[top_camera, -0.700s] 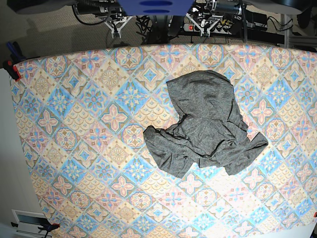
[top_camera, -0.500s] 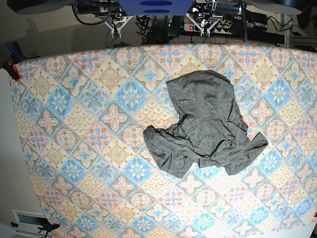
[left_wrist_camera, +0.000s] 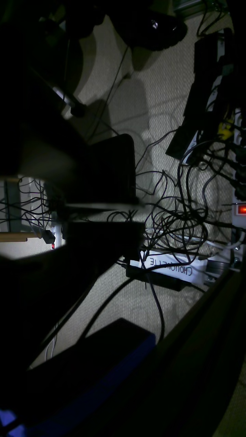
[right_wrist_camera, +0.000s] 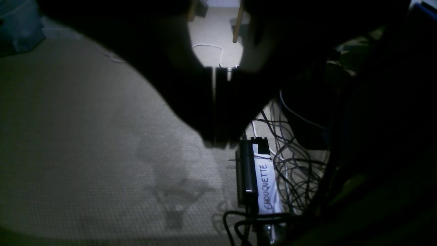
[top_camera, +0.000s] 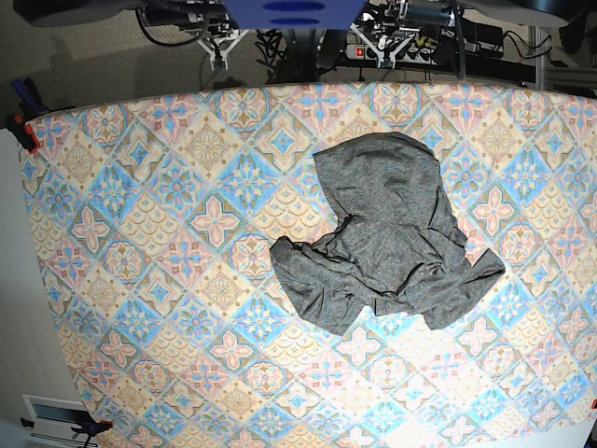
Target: Layout the t-shirt on the table in an organized manner, then fold the t-shirt properly
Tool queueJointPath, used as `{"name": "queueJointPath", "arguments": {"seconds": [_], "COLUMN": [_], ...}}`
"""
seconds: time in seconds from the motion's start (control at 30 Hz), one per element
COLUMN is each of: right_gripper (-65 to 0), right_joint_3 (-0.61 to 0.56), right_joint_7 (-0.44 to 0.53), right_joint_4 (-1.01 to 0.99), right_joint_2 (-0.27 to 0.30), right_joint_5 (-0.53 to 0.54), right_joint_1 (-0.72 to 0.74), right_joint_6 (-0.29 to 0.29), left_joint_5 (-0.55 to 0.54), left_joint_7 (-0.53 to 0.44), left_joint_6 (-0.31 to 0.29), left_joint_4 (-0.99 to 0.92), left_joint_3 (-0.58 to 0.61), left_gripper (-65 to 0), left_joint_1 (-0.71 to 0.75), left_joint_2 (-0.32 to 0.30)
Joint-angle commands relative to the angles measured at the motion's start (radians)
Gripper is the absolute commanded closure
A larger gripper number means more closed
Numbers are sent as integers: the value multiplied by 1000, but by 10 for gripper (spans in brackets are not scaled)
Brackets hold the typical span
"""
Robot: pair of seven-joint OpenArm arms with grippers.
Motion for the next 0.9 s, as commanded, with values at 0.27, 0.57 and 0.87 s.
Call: {"name": "queueJointPath", "arguments": {"seconds": [0.27, 0.57, 0.87], "right_gripper": [0, 0, 0], "right_joint_3": [-4, 1, 1], "right_joint_7": [2, 2, 2], "right_joint_4": [-2, -2, -2], "right_joint_2": [0, 22, 23], "right_joint_5": [-1, 1, 4], "right_joint_1": [-2, -2, -2], "right_joint_6": [1, 1, 1], "left_joint_5": [-4, -4, -2], "left_joint_7": [5, 5, 3], "left_joint_6": [-2, -2, -2], "left_joint_4": [1, 1, 1], "left_joint_3": [2, 2, 2], "left_gripper": [-77, -77, -74], "left_joint_1": [1, 2, 1], "left_joint_2": [0, 0, -22]}}
